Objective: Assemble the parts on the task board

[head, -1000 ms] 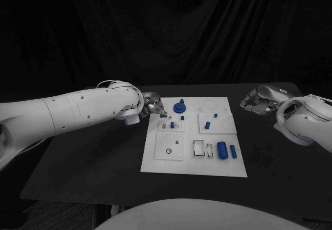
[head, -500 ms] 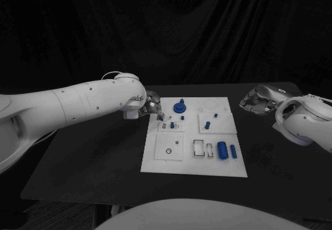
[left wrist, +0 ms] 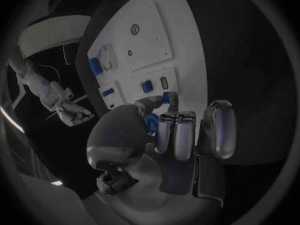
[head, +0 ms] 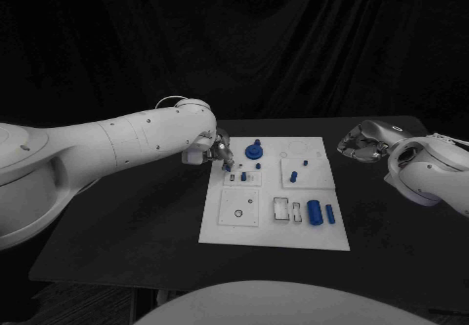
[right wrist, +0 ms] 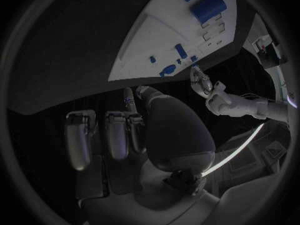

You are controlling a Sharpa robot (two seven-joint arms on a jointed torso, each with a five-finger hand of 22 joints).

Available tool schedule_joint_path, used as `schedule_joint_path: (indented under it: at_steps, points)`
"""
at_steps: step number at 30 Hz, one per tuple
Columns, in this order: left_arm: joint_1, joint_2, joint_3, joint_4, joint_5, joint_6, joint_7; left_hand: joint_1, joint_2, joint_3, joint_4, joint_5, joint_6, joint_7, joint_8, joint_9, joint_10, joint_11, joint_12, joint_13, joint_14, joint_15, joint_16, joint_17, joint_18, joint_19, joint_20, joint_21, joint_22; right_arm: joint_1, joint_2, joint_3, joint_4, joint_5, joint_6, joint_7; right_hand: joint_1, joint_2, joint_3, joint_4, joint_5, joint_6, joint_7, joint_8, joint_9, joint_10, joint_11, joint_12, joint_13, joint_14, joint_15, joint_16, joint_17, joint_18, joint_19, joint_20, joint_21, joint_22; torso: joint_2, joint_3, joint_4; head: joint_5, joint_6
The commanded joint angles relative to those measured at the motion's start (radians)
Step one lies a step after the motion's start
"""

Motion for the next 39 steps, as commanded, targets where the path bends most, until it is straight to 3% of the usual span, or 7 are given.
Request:
schedule_joint_path:
  at_steps: [1,11,24,39]
  points:
    - [0.0,0.015,0.001,-0.014,0.004,0.038,-0.024,-0.008,-0.004,0.072,-0.067,-0.006,0.004,-0.008,-0.003,0.02,0.104,-0.004,0.003,0.261,0.106,0.001,0.003,0.263,0.007,0.007,-0.002,0.002,0.195,-0.001,-0.003,0.001,0.002,-0.003,-0.001,-0.012,0.01,0.003,0.005,0.0,0.006,-0.004,0.004,-0.007,-0.002,0.102,0.0,0.006,0.263,0.094,-0.001,-0.001,0.231,-0.006,0.101,-0.004,0.0,0.261,0.0,-0.0003,-0.0001,0.002,0.0]
    - [-0.006,0.037,0.001,-0.036,0.004,0.042,-0.023,-0.01,-0.002,0.072,-0.066,-0.011,0.004,-0.009,-0.005,0.02,0.104,-0.004,0.003,0.261,0.106,0.0,0.003,0.263,0.007,0.008,-0.003,0.003,0.195,-0.001,-0.003,0.001,0.004,-0.003,-0.004,-0.01,0.01,0.003,0.005,0.0,0.006,-0.004,0.004,-0.007,-0.002,0.102,0.0,0.006,0.263,0.094,-0.001,-0.001,0.231,-0.006,0.101,-0.004,0.0,0.261,0.001,-0.0026,-0.0051,0.005,0.0]
    - [-0.018,0.036,0.001,-0.024,0.004,0.044,-0.035,-0.011,-0.001,0.072,-0.066,-0.011,0.004,-0.009,-0.006,0.019,0.104,-0.005,0.003,0.261,0.106,0.0,0.003,0.263,0.007,0.007,-0.003,0.002,0.195,-0.001,0.005,0.001,-0.001,-0.003,0.0,-0.01,0.01,0.002,0.006,-0.001,0.006,-0.004,0.004,-0.007,-0.002,0.102,0.0,0.006,0.263,0.094,-0.001,-0.001,0.23,-0.006,0.101,-0.004,-0.001,0.261,-0.001,-0.0008,-0.0003,-0.001,0.0]
    - [-0.023,0.025,0.001,-0.005,0.004,0.054,-0.034,-0.012,0.0,0.072,-0.065,-0.011,0.004,-0.009,-0.007,0.018,0.104,-0.005,0.003,0.261,0.106,0.0,0.003,0.263,0.008,0.005,-0.003,-0.004,0.193,-0.001,0.009,0.001,-0.005,-0.003,0.006,-0.011,0.009,0.003,0.007,-0.001,0.006,-0.002,0.004,-0.006,-0.001,0.102,0.002,0.006,0.263,0.094,-0.001,-0.001,0.23,-0.006,0.101,-0.004,-0.001,0.26,-0.002,-0.0023,0.0005,0.002,0.0]
